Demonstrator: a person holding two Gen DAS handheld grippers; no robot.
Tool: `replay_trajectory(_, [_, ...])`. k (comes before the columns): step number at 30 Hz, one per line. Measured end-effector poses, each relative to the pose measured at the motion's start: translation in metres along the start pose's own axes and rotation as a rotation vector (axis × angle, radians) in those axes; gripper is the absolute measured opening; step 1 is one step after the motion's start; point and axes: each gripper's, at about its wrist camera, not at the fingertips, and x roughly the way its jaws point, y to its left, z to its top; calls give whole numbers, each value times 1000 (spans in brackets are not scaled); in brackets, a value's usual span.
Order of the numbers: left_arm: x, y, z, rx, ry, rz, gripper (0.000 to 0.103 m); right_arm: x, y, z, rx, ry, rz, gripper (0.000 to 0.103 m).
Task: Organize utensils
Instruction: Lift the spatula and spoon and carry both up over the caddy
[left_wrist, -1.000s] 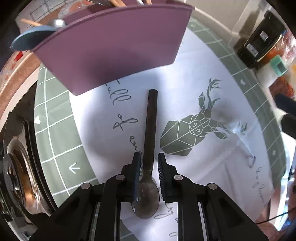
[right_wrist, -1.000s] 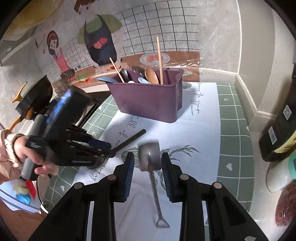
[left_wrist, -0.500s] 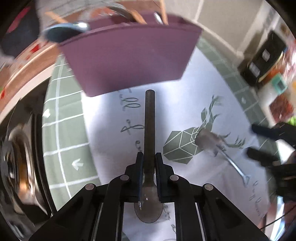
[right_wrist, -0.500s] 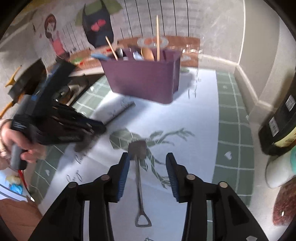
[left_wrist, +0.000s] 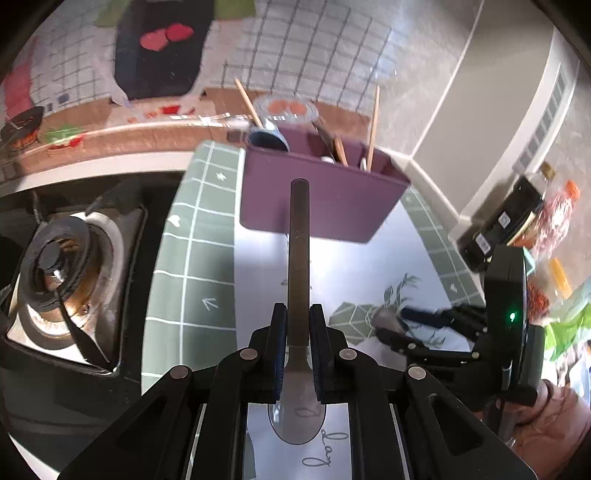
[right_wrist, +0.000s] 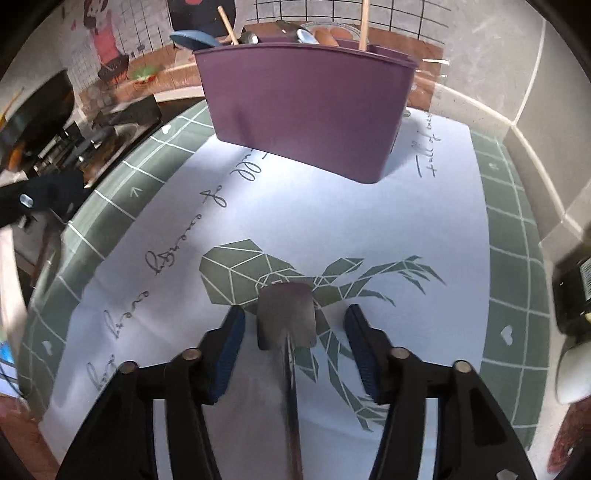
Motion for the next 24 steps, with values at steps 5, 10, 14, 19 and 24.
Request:
replay_trajectory(5, [-8, 0, 0, -11, -48, 3, 12, -12, 1, -3, 5, -30, -11, 29])
replay_trajectory(10, [-20, 1, -1, -32, -94, -11, 13, -50, -8, -8, 78, -129, 31, 29])
replay_trajectory(14, [-38, 0, 9, -59, -180, -34, 12, -83, -10, -9, 126, -225, 36, 29])
replay_trajectory(19, [-84, -16, 53, -50, -392, -100, 12, -148, -20, 13, 200, -435, 94, 29])
replay_trajectory(24, [-114, -39, 114, -25, -627, -125, 13, -217, -27, 71, 164, -679, 71, 29])
